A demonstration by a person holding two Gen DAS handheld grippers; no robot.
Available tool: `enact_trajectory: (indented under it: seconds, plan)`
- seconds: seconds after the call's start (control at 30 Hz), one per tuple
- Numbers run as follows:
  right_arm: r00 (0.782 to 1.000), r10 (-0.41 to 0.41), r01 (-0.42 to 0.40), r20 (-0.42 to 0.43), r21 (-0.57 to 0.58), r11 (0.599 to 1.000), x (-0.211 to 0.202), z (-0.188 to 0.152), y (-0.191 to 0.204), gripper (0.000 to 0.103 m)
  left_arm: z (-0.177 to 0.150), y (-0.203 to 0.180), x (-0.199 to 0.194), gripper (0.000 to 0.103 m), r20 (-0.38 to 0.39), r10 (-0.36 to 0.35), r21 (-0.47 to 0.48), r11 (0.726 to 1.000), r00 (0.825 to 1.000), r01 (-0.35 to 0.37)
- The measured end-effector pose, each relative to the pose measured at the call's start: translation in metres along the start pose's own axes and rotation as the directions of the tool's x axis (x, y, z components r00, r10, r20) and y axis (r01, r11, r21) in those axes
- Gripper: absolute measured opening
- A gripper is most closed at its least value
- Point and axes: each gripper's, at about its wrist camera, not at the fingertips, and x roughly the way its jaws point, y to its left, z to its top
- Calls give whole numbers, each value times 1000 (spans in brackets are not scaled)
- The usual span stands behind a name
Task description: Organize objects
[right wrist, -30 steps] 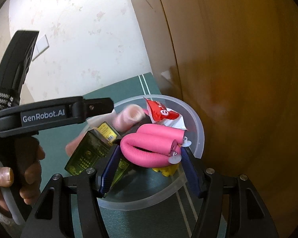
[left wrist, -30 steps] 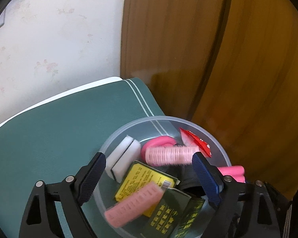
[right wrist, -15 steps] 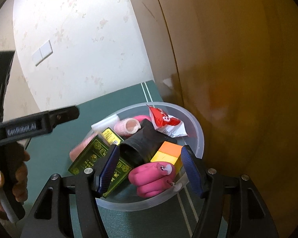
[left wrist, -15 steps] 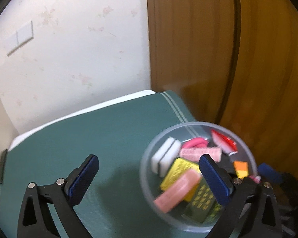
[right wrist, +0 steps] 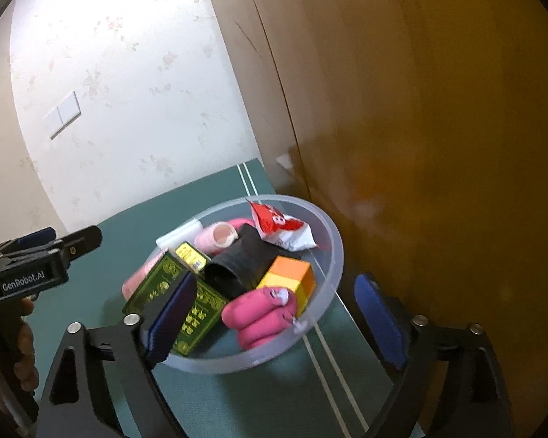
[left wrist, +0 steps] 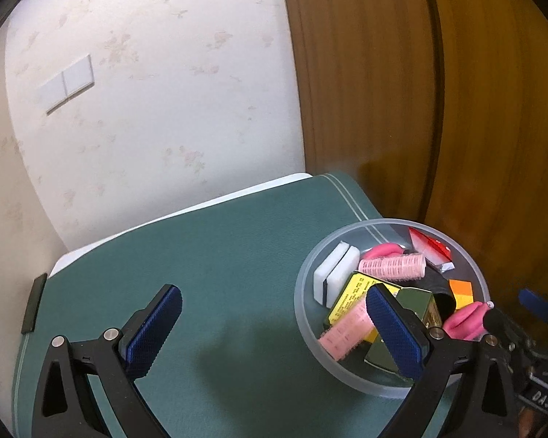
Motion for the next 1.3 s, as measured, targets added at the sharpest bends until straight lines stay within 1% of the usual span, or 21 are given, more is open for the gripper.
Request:
enact_trajectory:
  seconds: [0.03, 0.1, 0.23, 0.37, 0.53, 0.57, 0.6, 0.77, 1.03, 1.3]
  plan:
    - [1000, -6, 6, -7, -7, 1000, -2, -1, 1, 92, -1, 2, -1, 103, -3, -1, -13, 1000, 1000, 1]
    - [1000, -20, 19, -17, -28, 999, -6, -4, 4, 92, -3, 4, -5, 103, 10, 23, -23, 999, 1000, -22]
    - [999, -45, 43, -25, -68, 997, -13, -8, 13, 93, -3, 4, -13, 103, 42, 65, -7, 998, 997, -65]
    - [998, -57, 55, -22, -82, 995, -19, -7, 20, 93, -4, 1, -20, 103, 55, 68, 19, 997, 996, -69]
    - [997, -83, 83, 0, -105, 991, -27, -3, 30, 94, -7, -5, -25, 103, 69, 47, 49, 997, 996, -51]
    - [996, -88, 88, 2, -107, 990, -28, -2, 31, 96, -7, -7, -26, 103, 68, 43, 56, 997, 997, -47]
    - [996, -92, 92, 4, -109, 990, -29, -2, 33, 97, -7, -8, -26, 103, 66, 36, 64, 997, 997, -41]
    - [993, -116, 115, -2, -120, 986, -30, -2, 37, 100, -10, -11, -25, 103, 34, -11, 66, 998, 999, 9]
    - [984, -176, 173, -5, -157, 972, -33, -6, 41, 100, -14, -13, -26, 103, 11, -41, 66, 997, 999, 40]
    - [981, -196, 193, -1, -159, 968, -40, -7, 41, 100, -18, -16, -30, 103, -6, -78, 80, 994, 997, 78]
